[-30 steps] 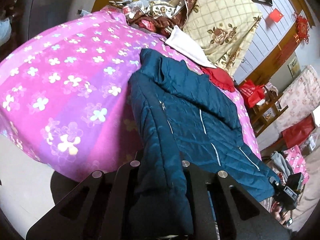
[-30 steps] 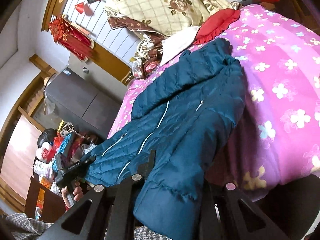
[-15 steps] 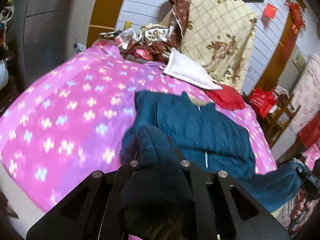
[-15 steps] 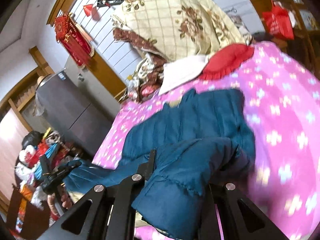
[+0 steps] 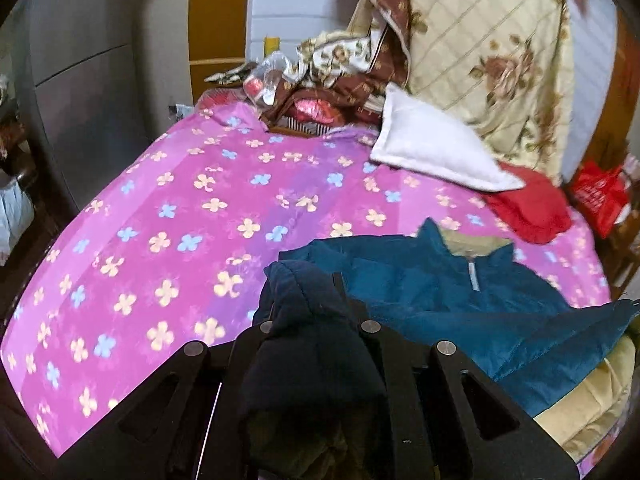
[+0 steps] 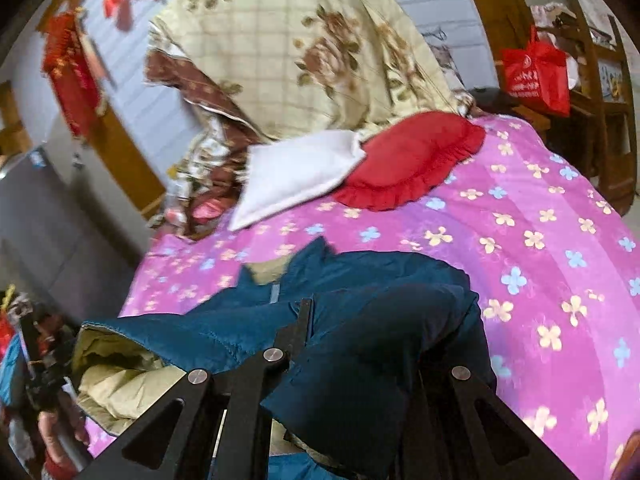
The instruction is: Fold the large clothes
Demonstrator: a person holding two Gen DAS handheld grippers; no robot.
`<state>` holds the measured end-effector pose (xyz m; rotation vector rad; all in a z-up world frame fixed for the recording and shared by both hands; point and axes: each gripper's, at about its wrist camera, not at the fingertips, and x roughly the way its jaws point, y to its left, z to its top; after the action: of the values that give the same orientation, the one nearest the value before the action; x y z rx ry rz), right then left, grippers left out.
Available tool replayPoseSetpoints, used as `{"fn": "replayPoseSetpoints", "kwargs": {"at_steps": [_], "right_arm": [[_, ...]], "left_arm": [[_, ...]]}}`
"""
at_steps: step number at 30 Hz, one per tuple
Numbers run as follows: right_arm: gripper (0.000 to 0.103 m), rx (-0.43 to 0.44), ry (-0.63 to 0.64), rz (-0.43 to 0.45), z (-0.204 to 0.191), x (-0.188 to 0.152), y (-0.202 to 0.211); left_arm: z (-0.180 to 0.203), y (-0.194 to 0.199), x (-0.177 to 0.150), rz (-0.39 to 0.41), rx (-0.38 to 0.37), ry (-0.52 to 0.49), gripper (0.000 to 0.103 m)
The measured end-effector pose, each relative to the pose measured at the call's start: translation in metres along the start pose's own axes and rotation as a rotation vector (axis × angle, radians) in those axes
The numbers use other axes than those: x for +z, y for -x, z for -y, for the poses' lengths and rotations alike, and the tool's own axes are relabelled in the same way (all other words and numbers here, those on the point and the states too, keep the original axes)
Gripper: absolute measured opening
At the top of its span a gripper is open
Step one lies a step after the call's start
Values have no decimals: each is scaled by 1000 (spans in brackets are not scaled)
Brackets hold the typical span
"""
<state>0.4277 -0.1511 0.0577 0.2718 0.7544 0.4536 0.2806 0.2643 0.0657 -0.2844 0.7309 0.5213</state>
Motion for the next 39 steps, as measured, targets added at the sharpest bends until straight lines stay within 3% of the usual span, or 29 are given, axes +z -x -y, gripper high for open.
{"fn": "replayPoseSetpoints", "kwargs": {"at_steps": [7,12,14,16,18,21,22,23,26,29,32,35,39], "right_arm": [[12,-108,-27,-101,21,-1,-87],[17,-160,0,-124,21,-10,-110],[24,-130,-1,-98,19,-8,-98],[42,-86,-17,-62,17,-4,-82],[47,-44,-47,-24,15,1,-65],[75,-4,-82,49,9,8,-38],[80,-4,-81,74,6,10,-30],[80,-4,-73,97,3,12,-22],[81,-14,-10,102,-13,12,-6],[81,-28,80,69,-32,-2,-8],[81,-46,167,19,-49,-22,-26],[81,-80,245,-20,-59,-40,-49],[81,-147,311,-82,-59,-50,-94]], "left_arm": [[17,-96,-1,-118,100,-1,13],[22,-115,-12,-127,109,-27,14],[11,-104,-7,-126,47,14,17],[-2,-92,-1,-130,-38,75,23],[-20,-74,8,-127,-149,160,29],[-36,-49,16,-111,-276,249,47],[-41,-40,19,-102,-311,278,56],[-46,-29,22,-82,-344,311,65],[-49,-3,31,-31,-399,347,76],[-36,12,32,-25,-383,293,77],[3,16,20,-25,-298,145,77],[42,1,0,-62,-243,19,77],[81,-46,-19,-131,-181,-65,77]]}}
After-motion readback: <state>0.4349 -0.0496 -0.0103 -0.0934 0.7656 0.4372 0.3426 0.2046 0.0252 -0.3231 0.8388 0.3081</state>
